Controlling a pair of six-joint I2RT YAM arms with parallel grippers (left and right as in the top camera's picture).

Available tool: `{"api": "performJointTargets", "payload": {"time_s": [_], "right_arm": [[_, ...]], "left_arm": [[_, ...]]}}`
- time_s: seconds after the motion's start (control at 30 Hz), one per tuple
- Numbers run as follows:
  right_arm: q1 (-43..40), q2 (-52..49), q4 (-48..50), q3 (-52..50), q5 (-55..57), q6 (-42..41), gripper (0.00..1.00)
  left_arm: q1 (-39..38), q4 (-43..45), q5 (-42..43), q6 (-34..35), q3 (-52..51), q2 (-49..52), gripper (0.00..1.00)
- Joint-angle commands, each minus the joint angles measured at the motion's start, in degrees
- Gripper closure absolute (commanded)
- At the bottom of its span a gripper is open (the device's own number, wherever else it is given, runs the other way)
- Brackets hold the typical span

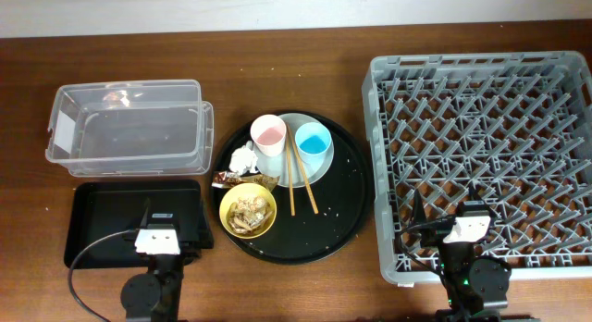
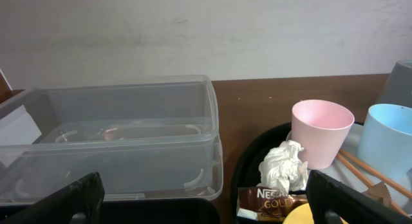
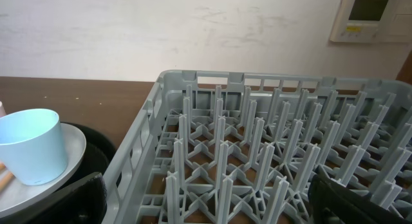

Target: Sort waste into correct bins and load items into the dishwasher rack

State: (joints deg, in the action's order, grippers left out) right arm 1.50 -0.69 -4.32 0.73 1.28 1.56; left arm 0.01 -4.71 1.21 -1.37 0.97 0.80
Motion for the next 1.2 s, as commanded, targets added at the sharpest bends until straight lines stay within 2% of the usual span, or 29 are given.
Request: {"api": "performJointTargets", "payload": {"time_s": [0.0,0.3,0.37,0.53,0.6,0.67,0.8,0.9,1.03,1.17], "right_arm": [[0.4,0.3,-0.2,-0.4,0.7,-0.1,0.02],[0.4,0.3,-0.2,-0.4,0.7,-0.1,0.01],[0.4,0.3,-0.2,-0.4,0.7,-0.1,0.02],[0.4,0.3,-0.2,-0.4,0.7,-0.1,0.02],[0.4,0.3,-0.2,-0.4,0.7,-0.1,0.02],[0.4,0.3,-0.2,-0.4,0.7,-0.1,0.02],[0.4,0.3,-0.2,-0.4,0.7,-0.1,0.02],[0.4,0.3,-0.2,-0.4,0.7,-0.1,0.02],[0.4,0.3,-0.2,-0.4,0.7,-0.1,0.02],[0.4,0.3,-0.2,-0.4,0.7,-0.1,0.02]], "left_arm": [[-0.2,0.0,-0.6,-1.1,-0.5,-0.3,0.0],[-0.2,0.0,-0.6,-1.1,-0.5,-0.3,0.0],[-0.2,2.3,0.2,-0.9,-0.4,-0.3,0.0],[-0.2,3.0,12.9,-0.8,0.3,-0.3,0.0],[-0.2,1.0,16.2,1.9,3.6,-0.3,0.0],[-0.2,-5.0,16.2,4.9,10.3,0.7,0.0],[-0.2,-21.9,17.0,5.0,27.8,8.4,0.0],[-0.2,-38.3,17.0,4.7,46.3,21.4,0.0],[-0.2,-51.8,17.1,4.8,64.0,36.5,0.01],[-0.2,-54.5,17.0,4.8,74.2,47.9,0.0]]}}
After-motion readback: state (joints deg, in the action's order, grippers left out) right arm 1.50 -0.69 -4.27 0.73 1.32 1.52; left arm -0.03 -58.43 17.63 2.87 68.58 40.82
